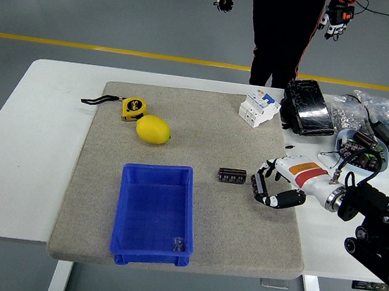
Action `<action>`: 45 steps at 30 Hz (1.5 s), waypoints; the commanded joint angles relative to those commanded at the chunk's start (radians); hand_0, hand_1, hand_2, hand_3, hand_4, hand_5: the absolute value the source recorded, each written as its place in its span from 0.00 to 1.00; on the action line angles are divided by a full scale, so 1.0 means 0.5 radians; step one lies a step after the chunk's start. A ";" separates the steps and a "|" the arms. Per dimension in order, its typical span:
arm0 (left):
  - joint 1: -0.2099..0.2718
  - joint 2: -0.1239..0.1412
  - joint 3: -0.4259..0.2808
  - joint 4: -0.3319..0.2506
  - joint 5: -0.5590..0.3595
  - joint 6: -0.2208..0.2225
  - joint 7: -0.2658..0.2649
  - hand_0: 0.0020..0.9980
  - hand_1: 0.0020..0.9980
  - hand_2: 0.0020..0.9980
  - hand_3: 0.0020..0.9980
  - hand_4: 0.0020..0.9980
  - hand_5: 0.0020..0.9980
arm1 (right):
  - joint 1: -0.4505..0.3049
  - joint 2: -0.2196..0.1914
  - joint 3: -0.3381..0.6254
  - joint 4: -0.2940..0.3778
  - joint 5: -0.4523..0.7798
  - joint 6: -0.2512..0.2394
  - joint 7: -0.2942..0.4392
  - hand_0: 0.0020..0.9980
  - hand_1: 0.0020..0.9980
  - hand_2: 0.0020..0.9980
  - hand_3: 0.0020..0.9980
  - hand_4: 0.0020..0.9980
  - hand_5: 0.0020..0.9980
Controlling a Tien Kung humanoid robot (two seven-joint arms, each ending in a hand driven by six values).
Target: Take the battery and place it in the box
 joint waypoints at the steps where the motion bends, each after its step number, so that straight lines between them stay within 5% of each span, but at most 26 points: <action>1: -0.001 0.001 0.000 0.000 0.002 -0.001 0.000 0.66 0.65 0.67 0.58 0.63 0.59 | 0.003 -0.007 0.022 0.042 -0.016 -0.005 -0.008 0.34 0.48 0.58 0.58 0.77 0.40; 9: -0.002 0.006 -0.004 0.003 0.002 -0.001 -0.001 0.66 0.65 0.67 0.58 0.63 0.59 | 0.007 -0.013 0.131 0.433 -0.114 -0.066 -0.087 0.35 0.48 0.58 0.57 0.76 0.39; 18: 0.007 0.002 0.002 0.006 -0.012 0.009 -0.002 0.66 0.65 0.67 0.58 0.63 0.59 | 0.049 0.203 -0.006 0.741 -0.241 -0.084 -0.187 0.36 0.48 0.60 0.59 0.76 0.38; 23: 0.001 0.006 0.017 0.003 -0.031 0.014 -0.003 0.66 0.65 0.67 0.58 0.63 0.59 | 0.076 0.305 -0.134 0.734 -0.258 -0.041 -0.218 0.36 0.48 0.60 0.59 0.76 0.38; 24: 0.000 0.006 0.019 0.003 -0.033 0.014 -0.003 0.66 0.65 0.67 0.58 0.63 0.59 | 0.080 0.317 -0.150 0.727 -0.256 -0.035 -0.221 0.45 0.59 0.72 0.68 0.80 0.39; 29: -0.004 0.008 0.022 0.002 -0.034 0.015 -0.003 0.66 0.65 0.67 0.58 0.63 0.59 | 0.108 0.371 -0.210 0.690 -0.249 0.018 -0.235 0.45 0.59 0.72 0.68 0.80 0.39; 30: -0.005 0.008 0.021 0.001 -0.032 0.015 -0.002 0.66 0.65 0.67 0.58 0.63 0.59 | 0.112 0.377 -0.211 0.684 -0.244 0.027 -0.237 0.63 0.67 0.83 0.99 0.87 0.40; 45: -0.011 0.014 0.012 0.001 -0.014 0.011 0.003 0.66 0.65 0.67 0.58 0.63 0.58 | 0.153 0.391 -0.162 0.637 -0.206 0.030 -0.219 0.69 0.71 0.87 1.00 0.91 0.41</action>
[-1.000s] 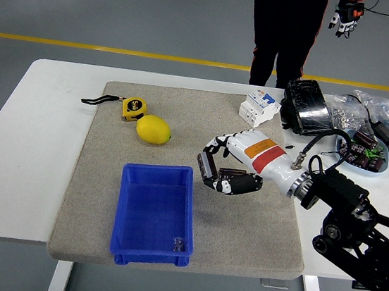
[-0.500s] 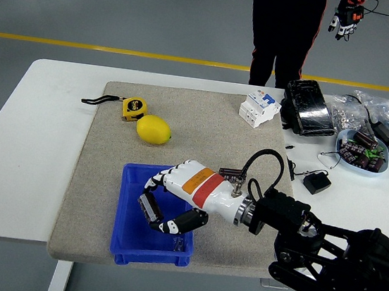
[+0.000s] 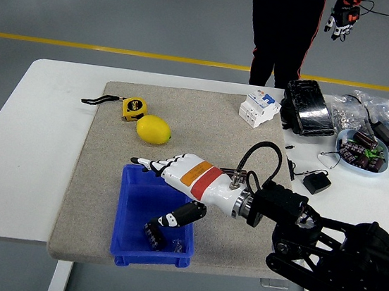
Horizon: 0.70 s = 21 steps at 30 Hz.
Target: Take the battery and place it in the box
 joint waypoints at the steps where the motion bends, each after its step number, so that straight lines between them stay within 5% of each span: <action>1: -0.001 0.000 0.000 0.000 0.000 0.000 0.000 0.66 0.65 0.67 0.58 0.63 0.58 | 0.000 -0.001 0.009 -0.004 0.001 -0.014 -0.003 0.69 0.71 0.87 1.00 0.91 0.41; 8: -0.004 0.000 -0.002 -0.001 0.006 0.000 0.001 0.66 0.65 0.67 0.58 0.63 0.59 | 0.016 -0.018 0.134 -0.201 0.014 -0.164 -0.021 0.63 0.67 0.82 0.95 0.84 0.40; 9: -0.003 0.000 -0.002 -0.001 0.005 0.000 0.001 0.66 0.65 0.67 0.58 0.63 0.58 | 0.017 -0.020 0.142 -0.238 0.020 -0.168 -0.024 0.59 0.64 0.78 0.86 0.86 0.40; 21: 0.004 -0.001 -0.015 -0.005 0.030 -0.011 0.011 0.66 0.65 0.67 0.58 0.63 0.58 | -0.007 0.014 0.007 -0.963 0.466 -0.238 0.065 0.52 0.60 0.73 0.74 0.85 0.40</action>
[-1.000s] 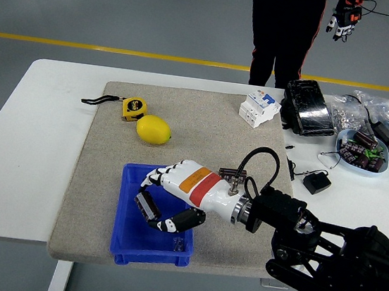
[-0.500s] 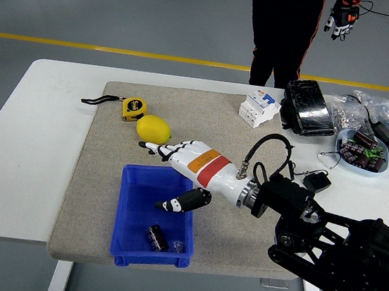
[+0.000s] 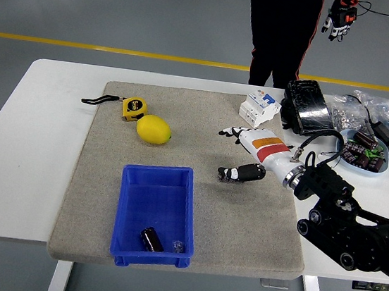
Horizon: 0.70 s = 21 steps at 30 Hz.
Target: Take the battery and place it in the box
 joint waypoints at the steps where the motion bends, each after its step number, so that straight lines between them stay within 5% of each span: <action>1: 0.000 0.000 0.001 0.000 -0.003 0.001 0.000 0.66 0.65 0.67 0.58 0.63 0.58 | -0.008 -0.002 -0.010 -0.031 0.012 0.005 0.004 0.52 0.60 0.73 0.74 0.85 0.40; 21: -0.013 -0.013 0.001 -0.005 0.013 -0.005 -0.005 0.66 0.65 0.67 0.58 0.63 0.58 | -0.047 0.048 -0.134 -0.217 0.214 -0.094 0.082 0.44 0.55 0.69 0.66 0.82 0.39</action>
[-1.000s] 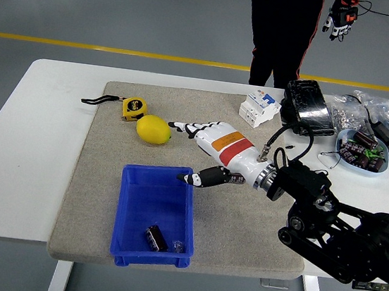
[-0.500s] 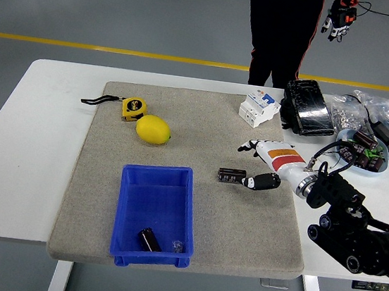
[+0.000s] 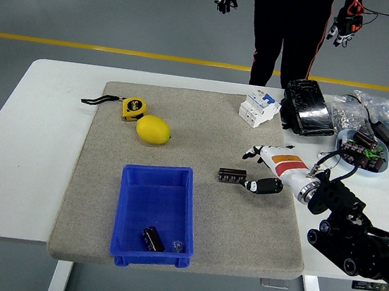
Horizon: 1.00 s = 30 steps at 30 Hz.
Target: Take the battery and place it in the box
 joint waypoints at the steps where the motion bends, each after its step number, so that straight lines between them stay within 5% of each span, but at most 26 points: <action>1: -0.001 0.001 0.001 0.000 -0.002 0.000 -0.001 0.66 0.65 0.67 0.58 0.63 0.58 | 0.000 0.008 -0.007 0.000 0.006 -0.007 0.001 0.44 0.55 0.69 0.66 0.82 0.39; 11: -0.014 -0.006 0.001 -0.003 0.011 -0.005 0.001 0.66 0.66 0.67 0.58 0.63 0.58 | -0.011 0.091 -0.096 -0.032 0.033 -0.030 -0.002 0.42 0.53 0.65 0.64 0.79 0.37; 30: -0.046 -0.021 0.036 -0.014 -0.012 -0.008 -0.014 0.66 0.66 0.67 0.58 0.63 0.58 | -0.018 0.108 -0.159 -0.093 0.087 -0.147 -0.003 0.30 0.44 0.54 0.52 0.73 0.36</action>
